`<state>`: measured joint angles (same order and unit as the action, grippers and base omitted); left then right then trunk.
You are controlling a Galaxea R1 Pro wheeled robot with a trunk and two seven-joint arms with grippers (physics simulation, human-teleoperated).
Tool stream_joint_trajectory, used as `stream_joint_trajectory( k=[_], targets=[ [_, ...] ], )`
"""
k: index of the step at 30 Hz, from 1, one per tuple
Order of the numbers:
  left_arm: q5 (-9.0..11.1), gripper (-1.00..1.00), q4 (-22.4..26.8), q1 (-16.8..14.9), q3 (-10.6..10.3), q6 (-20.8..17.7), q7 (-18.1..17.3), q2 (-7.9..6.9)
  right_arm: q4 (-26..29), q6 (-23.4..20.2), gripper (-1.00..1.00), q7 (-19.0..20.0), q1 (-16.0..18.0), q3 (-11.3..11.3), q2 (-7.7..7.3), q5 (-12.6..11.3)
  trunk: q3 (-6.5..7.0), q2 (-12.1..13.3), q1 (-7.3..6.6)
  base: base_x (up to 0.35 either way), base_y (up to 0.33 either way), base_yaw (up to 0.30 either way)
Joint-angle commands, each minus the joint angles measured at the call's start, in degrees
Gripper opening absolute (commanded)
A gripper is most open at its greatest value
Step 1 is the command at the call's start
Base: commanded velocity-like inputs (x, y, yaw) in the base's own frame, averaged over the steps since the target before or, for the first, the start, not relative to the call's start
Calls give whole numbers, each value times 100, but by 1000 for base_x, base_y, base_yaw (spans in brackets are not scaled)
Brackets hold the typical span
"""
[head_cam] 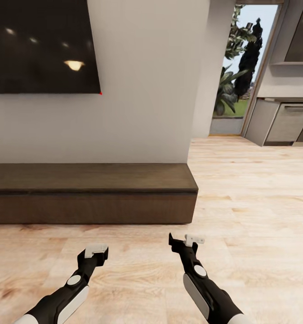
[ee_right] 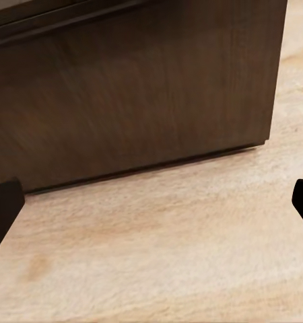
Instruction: Place each of the two pumpkins and all three candles from the living room inside a cabinet in the living room (use any cabinet), then make sure every cabinet is closed, and position the cauldron so it is next to a table in the living room.
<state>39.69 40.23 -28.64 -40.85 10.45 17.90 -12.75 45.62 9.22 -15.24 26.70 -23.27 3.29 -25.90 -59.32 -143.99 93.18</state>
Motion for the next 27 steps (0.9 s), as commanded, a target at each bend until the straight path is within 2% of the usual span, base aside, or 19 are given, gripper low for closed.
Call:
stream_joint_trajectory(
  k=[1,14,27],
  targets=[
    [61,100,10,-8,-48,34,41,-8,4,38,100,-32,-1,-29,-6,-65,18,-1,-3,-5,0,0],
    [90,100,3,-10,-39,-67,2,-8,10,36,100,-23,-38,-27,-21,-99,306,17,-37,-1,0,0],
    [101,100,29,-10,-4,-797,-49,-5,-30,28,100,-10,-51,-28,-25,-83,594,34,-71,0,0,0]
  ],
)
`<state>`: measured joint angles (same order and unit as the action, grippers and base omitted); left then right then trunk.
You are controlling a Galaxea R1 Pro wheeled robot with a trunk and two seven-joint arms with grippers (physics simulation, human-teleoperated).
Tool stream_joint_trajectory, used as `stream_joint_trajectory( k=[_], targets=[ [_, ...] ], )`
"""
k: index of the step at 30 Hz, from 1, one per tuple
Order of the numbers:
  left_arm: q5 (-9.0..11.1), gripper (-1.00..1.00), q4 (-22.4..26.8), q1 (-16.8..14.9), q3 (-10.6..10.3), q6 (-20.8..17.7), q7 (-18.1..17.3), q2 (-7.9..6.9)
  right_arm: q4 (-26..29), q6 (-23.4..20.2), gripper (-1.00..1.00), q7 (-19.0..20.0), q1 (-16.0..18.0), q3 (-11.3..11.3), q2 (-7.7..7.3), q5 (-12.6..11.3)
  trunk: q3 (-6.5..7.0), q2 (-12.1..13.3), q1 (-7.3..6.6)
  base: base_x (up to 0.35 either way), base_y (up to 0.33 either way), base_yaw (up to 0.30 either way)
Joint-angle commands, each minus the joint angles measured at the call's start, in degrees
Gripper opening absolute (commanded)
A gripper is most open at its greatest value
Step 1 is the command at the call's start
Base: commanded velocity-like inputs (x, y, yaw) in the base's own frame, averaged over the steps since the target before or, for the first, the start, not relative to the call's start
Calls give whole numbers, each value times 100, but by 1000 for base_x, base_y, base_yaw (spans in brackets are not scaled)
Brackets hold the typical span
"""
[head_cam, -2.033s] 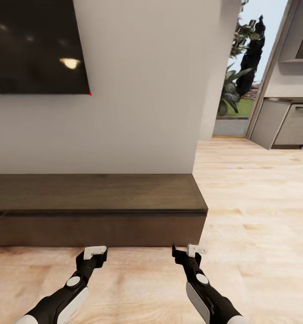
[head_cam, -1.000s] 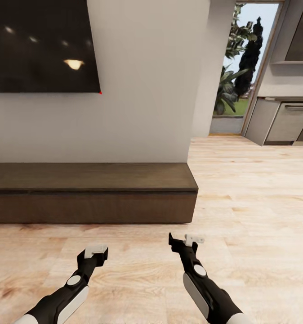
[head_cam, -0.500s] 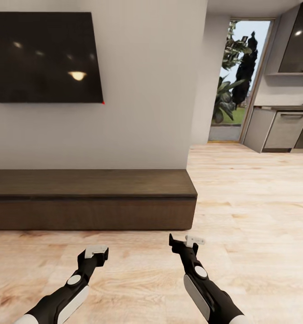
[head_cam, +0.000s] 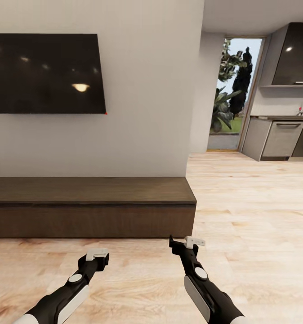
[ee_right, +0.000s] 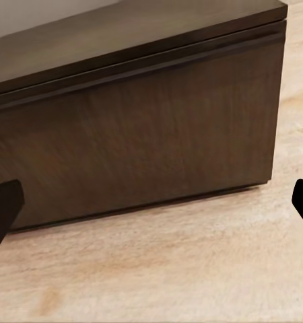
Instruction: Place each of the two pumpkins and all three candles from the living room inside a cabinet in the living room (use any cabinet), then make sure every cabinet is closed, and position the cauldron so it is next to a table in the living room.
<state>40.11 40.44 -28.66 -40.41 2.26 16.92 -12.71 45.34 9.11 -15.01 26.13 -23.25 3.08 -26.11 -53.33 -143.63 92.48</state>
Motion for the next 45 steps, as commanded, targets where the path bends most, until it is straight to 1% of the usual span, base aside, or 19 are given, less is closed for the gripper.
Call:
stream_joint_trajectory(
  k=[1,6,13,19,21,22,24,25,28,31,38,45],
  targets=[
    [61,100,8,-8,-47,-8,48,-8,-5,38,100,-33,6,-30,-5,-61,17,-1,-4,0,0,0],
    [66,100,8,-8,-39,-110,48,-6,-16,38,100,-36,6,-30,-9,-61,128,6,-16,0,0,0],
    [69,100,-5,-8,-44,-133,50,-4,-93,38,100,-37,6,-24,-14,-61,283,15,-34,0,0,0],
    [87,100,5,-8,-44,-159,54,19,-143,38,100,-29,6,-22,-18,-61,283,15,-34,0,0,0],
    [96,100,7,-8,-41,-319,57,75,-150,38,100,-24,6,-22,-18,-61,305,17,-37,0,0,0],
    [111,100,7,-8,-25,-532,63,113,-154,38,100,-22,6,-18,-21,-61,327,18,-40,0,0,0],
    [160,100,4,-11,18,-781,67,138,-163,38,100,-19,6,-16,-27,-61,371,21,-45,0,0,0],
    [250,100,1,-13,71,-991,70,154,-176,38,100,-16,6,-15,-33,-61,394,22,-47,0,0,0],
    [422,100,-30,-17,139,-1230,66,170,-189,38,100,-8,6,-14,-45,-61,460,26,-55,0,0,0],
    [512,100,-54,-20,175,-1332,60,177,-196,38,100,-4,6,-13,-50,-61,526,30,-63,0,0,0],
    [566,100,-78,-19,196,-1391,59,181,-220,39,100,-2,6,-13,-53,-61,681,41,-82,0,0,0],
    [571,100,-92,-17,200,-1403,85,181,-264,38,100,-3,6,-18,-48,-61,807,321,-235,0,0,0]
  ],
)
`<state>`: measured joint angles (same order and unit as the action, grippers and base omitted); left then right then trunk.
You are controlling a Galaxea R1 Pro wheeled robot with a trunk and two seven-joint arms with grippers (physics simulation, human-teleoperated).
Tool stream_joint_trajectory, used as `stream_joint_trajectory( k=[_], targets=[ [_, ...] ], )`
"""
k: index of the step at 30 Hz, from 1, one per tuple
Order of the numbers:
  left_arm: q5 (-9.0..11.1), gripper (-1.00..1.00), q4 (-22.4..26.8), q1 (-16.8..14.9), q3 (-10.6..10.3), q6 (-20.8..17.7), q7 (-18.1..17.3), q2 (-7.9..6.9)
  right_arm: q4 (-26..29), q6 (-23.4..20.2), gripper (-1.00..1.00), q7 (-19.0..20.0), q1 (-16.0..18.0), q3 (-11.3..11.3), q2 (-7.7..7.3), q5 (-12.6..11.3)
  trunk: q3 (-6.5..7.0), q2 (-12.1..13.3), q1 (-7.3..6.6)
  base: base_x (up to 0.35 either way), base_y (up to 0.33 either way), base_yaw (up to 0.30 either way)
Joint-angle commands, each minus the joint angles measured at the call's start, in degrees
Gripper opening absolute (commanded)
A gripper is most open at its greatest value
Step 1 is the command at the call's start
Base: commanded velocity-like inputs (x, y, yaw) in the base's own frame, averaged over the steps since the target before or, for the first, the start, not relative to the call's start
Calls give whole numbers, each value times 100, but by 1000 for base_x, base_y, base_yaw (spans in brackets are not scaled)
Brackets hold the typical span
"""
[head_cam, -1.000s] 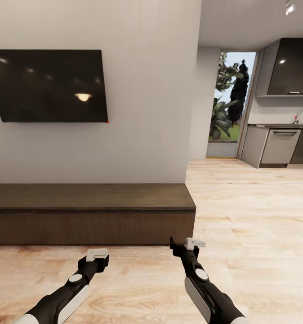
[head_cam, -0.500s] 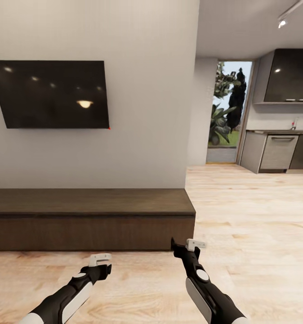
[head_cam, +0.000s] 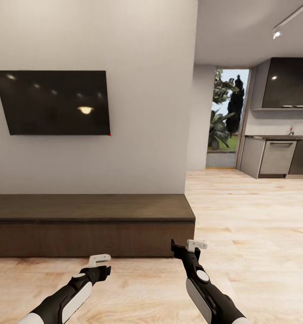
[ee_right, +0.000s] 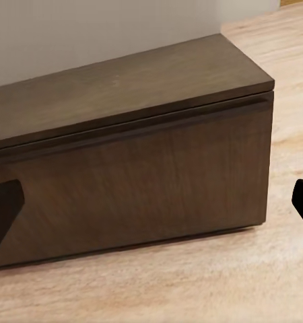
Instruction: Place each of the two pumpkins and all three candles from the living room inside a cabinet in the living room (use any cabinet), then make sure every cabinet is closed, and position the cauldron so it is next to a table in the living room.
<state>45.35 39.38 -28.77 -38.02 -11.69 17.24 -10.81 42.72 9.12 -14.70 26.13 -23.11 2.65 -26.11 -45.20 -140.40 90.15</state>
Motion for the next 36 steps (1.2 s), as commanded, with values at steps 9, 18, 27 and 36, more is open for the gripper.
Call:
stream_joint_trajectory(
  k=[9,18,27,36],
  targets=[
    [50,100,16,-6,-39,-1,67,-9,-31,37,100,-38,6,-37,-2,-56,155,359,-199,0,0,0],
    [46,100,-71,-6,-39,0,68,-8,-33,37,100,-27,6,-59,16,-48,317,720,-397,0,0,0],
    [53,100,-179,-11,-35,0,60,-1,-76,44,100,-13,6,-60,1,-53,478,1081,-595,0,0,0],
    [53,100,-192,-12,-38,0,60,0,-254,49,100,1,-16,-50,-1,-27,640,1442,-793,0,0,0]
  ],
)
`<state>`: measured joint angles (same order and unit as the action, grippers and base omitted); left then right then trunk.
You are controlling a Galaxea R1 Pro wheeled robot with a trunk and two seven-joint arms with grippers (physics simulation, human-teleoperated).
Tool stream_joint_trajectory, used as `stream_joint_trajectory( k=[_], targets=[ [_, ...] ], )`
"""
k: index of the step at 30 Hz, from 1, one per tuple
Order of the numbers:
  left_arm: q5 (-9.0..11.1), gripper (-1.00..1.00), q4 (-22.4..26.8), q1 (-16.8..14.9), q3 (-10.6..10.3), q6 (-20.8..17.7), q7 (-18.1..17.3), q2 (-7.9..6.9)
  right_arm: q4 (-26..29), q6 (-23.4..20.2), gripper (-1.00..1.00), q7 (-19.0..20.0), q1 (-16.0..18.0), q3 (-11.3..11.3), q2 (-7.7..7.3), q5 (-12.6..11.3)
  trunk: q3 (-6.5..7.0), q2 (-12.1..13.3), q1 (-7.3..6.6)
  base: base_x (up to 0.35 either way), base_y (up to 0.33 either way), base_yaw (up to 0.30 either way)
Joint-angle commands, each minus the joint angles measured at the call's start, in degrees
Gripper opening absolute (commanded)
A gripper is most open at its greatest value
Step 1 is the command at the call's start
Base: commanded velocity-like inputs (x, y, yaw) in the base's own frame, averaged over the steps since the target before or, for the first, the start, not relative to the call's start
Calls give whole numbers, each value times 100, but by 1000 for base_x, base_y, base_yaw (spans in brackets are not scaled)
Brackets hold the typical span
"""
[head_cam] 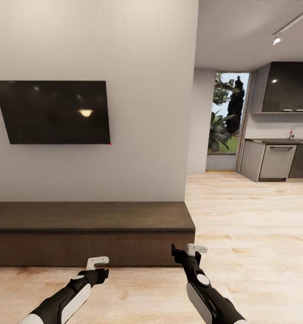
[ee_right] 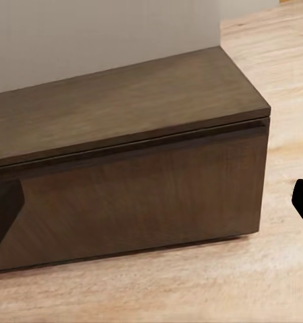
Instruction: Place each of the two pumpkins and all three candles from the living room inside a cabinet in the living room (use any cabinet), then make sure every cabinet is closed, and position the cauldron so it is next to a table in the living room.
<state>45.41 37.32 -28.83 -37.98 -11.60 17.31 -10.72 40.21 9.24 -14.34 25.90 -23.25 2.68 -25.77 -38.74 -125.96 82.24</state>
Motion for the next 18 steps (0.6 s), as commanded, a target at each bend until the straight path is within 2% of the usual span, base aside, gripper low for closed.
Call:
stream_joint_trajectory(
  k=[1,18],
  targets=[
    [46,100,14,-7,-42,-9,53,-9,-10,38,100,-35,6,-36,-5,-57,12,38,-24,0,0,0],
    [43,100,-52,-8,-44,-9,47,11,-127,35,100,-33,3,-39,7,-95,317,720,-397,0,0,0]
  ],
)
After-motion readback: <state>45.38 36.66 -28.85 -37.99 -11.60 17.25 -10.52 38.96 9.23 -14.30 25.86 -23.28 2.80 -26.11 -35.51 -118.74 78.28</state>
